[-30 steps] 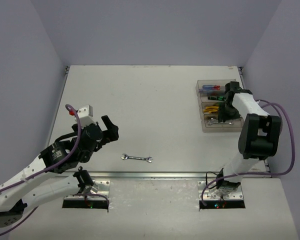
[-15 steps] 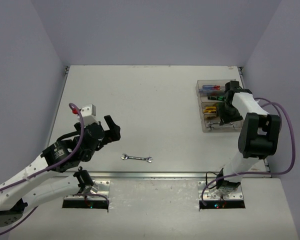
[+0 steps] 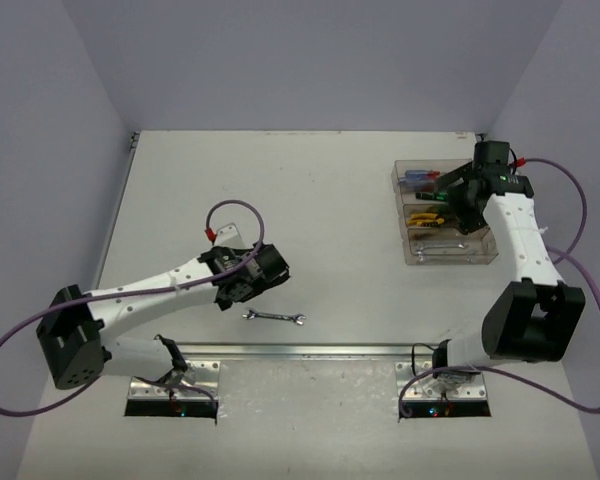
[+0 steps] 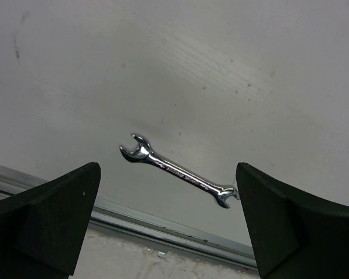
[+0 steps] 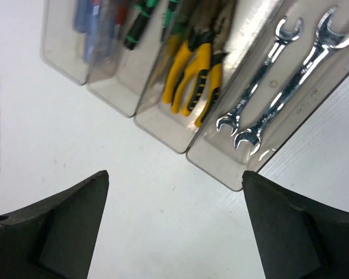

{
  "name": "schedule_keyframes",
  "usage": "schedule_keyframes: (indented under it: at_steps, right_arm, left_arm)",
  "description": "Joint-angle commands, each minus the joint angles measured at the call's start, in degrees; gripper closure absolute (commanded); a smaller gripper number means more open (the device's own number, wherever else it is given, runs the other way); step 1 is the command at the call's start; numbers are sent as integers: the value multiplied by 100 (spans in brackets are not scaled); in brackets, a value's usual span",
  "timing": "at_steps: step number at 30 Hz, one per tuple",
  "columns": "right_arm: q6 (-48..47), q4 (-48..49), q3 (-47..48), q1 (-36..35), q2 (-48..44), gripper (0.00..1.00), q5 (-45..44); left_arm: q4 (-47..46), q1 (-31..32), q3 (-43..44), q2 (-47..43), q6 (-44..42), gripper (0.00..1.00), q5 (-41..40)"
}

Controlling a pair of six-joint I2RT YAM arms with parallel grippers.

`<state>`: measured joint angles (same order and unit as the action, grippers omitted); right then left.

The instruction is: Sort the tools into containers

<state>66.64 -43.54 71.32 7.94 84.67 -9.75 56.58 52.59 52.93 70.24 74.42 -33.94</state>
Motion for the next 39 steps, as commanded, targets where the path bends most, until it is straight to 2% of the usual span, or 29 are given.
schedule_keyframes:
  at_steps: [1,3,5,7,12,16,20,22,25,30,31,33,36,39]
  right_arm:
    - [-1499,217,191,-191,-479,3,546]
    - [-2236,219,-12,-361,-525,1,858]
    - [-2491,240,-123,-467,-530,1,1106]
    - [-3011,450,-491,-533,-541,1,1811]
    - [-3232,719,-807,-566,-577,1,2248]
    - [-3365,697,-727,-583,-730,1,2504]
    - [-3266,1162,-1108,-610,-1039,1,2633]
    - [-3223,1301,-1227,-616,-1101,1,2781]
    - [-3242,1271,-1216,-615,-1057,1,3044]
    - [-3333,1331,-1244,-725,-1094,1,3359]
    - [-3344,1332,-1244,-741,-1111,1,3387]
    - [-3429,1357,-1261,-819,-1141,1,3514]
    - [-3666,1403,-1281,-1173,-1140,1,3949]
    - [-4092,1375,-1304,-1872,-1166,1,4032]
  left_arm:
    - [-171,40,224,673,1553,1,869]
    - [-5,40,350,1154,1921,2,1031]
    - [176,41,456,1393,2259,4,1131]
    - [144,49,469,1588,2538,7,1218]
    - [-194,40,441,2154,2674,22,1695]
    - [-650,40,284,2538,2486,25,1959]
    - [-1055,38,76,2713,2440,52,2113]
    - [-1160,15,-84,2777,2474,70,2131]
    - [-1125,-46,-146,2848,2535,76,2089]
    - [-1204,-91,-205,3001,2426,77,2069]
    - [-1246,-92,-216,3078,2377,81,2095]
    - [-1452,-113,-296,3167,2184,98,2150]
    - [-1620,-137,-386,3183,2009,100,2183]
    - [-1695,-144,-458,3008,1848,100,1918]
